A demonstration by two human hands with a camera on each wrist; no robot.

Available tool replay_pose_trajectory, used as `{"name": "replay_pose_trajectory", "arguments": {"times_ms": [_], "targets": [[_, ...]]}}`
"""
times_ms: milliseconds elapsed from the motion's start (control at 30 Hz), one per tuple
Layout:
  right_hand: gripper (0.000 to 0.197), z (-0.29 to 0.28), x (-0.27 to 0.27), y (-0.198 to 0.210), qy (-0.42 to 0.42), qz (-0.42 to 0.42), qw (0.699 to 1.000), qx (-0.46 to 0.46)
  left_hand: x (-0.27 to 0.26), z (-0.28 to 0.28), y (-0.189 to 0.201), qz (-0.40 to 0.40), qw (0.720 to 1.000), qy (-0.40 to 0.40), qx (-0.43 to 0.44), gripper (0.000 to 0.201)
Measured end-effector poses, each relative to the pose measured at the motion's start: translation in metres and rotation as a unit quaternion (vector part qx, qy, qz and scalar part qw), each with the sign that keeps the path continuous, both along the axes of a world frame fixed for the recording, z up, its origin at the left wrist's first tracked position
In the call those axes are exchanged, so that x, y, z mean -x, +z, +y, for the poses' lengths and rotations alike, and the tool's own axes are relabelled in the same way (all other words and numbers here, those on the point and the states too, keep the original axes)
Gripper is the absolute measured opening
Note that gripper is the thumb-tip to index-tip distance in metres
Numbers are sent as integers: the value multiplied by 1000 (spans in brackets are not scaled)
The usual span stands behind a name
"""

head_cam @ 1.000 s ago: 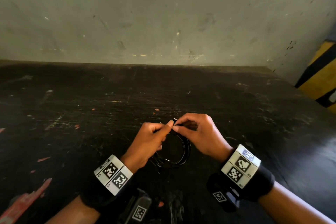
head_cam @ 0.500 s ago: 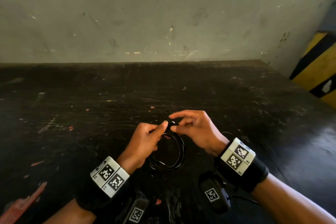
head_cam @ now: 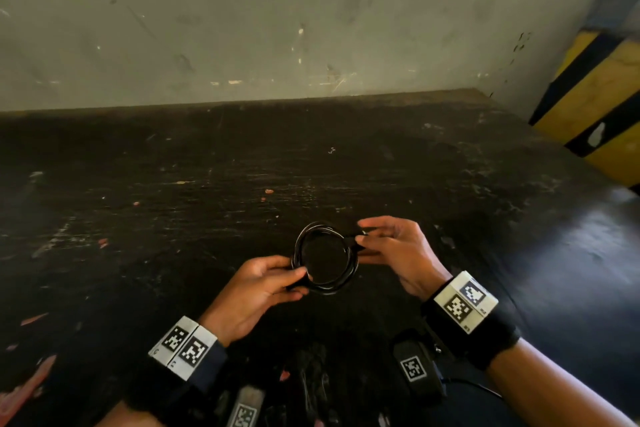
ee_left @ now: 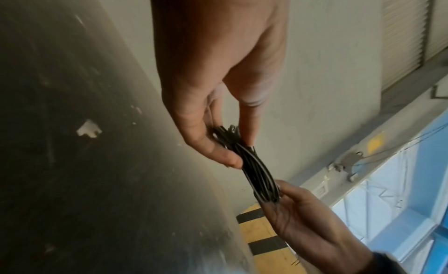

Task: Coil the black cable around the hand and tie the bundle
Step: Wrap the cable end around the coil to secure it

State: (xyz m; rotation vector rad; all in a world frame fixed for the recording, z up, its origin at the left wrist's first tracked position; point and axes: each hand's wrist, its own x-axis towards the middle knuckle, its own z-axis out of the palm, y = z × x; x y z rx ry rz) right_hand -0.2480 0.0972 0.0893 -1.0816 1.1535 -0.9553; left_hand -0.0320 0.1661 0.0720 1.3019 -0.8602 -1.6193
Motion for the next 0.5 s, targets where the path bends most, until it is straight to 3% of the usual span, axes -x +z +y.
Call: {"name": "replay_pose_trajectory", "arguments": {"times_ms": [167, 333, 500], "targets": [[23, -1, 10, -44, -1, 72, 996, -52, 0, -11, -35, -16, 999, 24, -27, 18], [13, -10, 7, -86, 14, 194, 979, -67, -4, -28, -66, -200, 978, 45, -42, 16], [16, -20, -1, -112, 47, 280, 956, -71, -8, -38, -91, -268, 958, 67, -71, 8]]}}
